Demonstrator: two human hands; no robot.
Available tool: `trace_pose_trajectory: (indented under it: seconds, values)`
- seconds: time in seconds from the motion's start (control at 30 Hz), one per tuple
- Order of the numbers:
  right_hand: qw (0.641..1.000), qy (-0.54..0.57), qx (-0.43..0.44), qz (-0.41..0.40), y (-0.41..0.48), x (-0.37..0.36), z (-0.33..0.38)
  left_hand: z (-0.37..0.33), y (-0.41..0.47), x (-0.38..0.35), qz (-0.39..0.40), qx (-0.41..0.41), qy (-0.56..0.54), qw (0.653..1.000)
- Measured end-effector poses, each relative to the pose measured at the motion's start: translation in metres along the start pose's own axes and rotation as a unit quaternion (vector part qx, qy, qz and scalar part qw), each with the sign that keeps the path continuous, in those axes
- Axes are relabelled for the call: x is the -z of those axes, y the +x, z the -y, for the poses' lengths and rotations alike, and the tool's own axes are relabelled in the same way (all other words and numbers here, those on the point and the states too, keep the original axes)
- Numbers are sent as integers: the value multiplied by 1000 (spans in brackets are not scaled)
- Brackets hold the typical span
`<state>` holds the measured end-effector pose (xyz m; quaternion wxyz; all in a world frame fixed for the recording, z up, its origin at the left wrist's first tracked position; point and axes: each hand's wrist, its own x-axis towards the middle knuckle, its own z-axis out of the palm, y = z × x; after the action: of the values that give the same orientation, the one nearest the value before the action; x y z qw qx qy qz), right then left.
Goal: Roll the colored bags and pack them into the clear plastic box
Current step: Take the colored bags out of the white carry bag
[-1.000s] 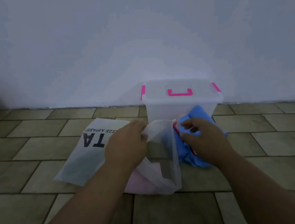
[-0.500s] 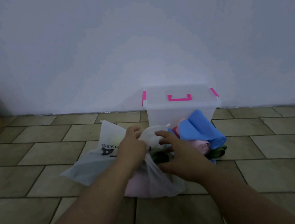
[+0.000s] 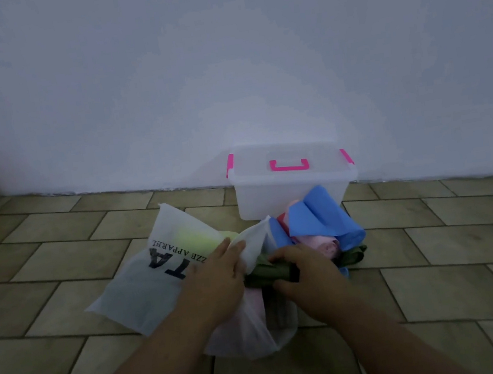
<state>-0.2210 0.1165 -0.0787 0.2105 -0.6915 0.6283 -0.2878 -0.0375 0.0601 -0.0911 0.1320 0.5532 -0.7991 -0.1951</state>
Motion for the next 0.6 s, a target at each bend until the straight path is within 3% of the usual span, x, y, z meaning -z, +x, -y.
trace_pose_trajectory:
  seconds: [0.17, 0.3, 0.4, 0.47, 0.6]
  values:
    - [997, 28, -47, -52, -4, 63, -6, 15, 5, 0, 15, 19, 32, 999]
    - [969, 92, -95, -210, 7, 110, -15, 19, 8, -2, 17, 12, 43, 999]
    - [955, -33, -42, -291, 26, 89, -8, 19, 10, -3, 18, 11, 60, 998]
    - [954, -115, 14, -276, 34, 57, -8, 19, 11, -3, 19, 10, 62, 998]
    - [952, -262, 42, -152, 36, 9, -22, 22, 10, -4, 14, 6, 49, 999]
